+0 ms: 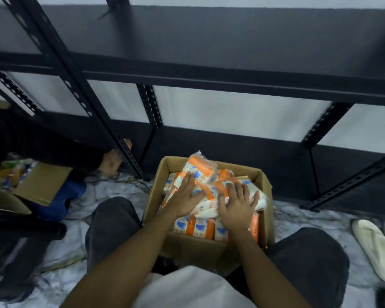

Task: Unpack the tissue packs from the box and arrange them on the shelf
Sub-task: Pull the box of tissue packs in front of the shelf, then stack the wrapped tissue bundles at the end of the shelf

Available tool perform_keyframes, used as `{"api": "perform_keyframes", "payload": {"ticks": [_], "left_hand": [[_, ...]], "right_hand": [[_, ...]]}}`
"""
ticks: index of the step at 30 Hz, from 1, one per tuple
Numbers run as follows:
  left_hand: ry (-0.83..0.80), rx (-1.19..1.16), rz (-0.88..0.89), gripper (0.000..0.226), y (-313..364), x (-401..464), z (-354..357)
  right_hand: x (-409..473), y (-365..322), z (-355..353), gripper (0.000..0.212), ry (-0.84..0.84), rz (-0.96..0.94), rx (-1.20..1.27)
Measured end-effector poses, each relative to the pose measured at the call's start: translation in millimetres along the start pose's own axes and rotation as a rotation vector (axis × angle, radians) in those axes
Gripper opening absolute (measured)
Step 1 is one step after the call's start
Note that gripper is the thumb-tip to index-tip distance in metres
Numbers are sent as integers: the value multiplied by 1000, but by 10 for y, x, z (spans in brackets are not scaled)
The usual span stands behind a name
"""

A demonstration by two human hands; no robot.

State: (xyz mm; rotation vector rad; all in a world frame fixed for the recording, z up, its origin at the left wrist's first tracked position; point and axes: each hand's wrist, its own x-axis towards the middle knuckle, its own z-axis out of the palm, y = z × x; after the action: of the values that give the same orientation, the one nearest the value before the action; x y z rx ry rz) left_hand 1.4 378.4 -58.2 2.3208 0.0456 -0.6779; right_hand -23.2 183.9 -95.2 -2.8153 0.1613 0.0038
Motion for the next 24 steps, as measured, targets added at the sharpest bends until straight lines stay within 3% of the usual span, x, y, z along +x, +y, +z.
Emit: {"api": "perform_keyframes", "payload": {"ticks": [12,19,24], "left_hand": [[111,-30,-171,74,213,-305,180],[27,-105,-160,77,126,-221,82],[-5,-100,-167,88,129,-59,-36]], "right_hand": [[-151,97,-426,63,-195,-56,161],[-165,77,-418,66,-223,-38,199],[-117,50,-423,103,-210,-12,159]]}}
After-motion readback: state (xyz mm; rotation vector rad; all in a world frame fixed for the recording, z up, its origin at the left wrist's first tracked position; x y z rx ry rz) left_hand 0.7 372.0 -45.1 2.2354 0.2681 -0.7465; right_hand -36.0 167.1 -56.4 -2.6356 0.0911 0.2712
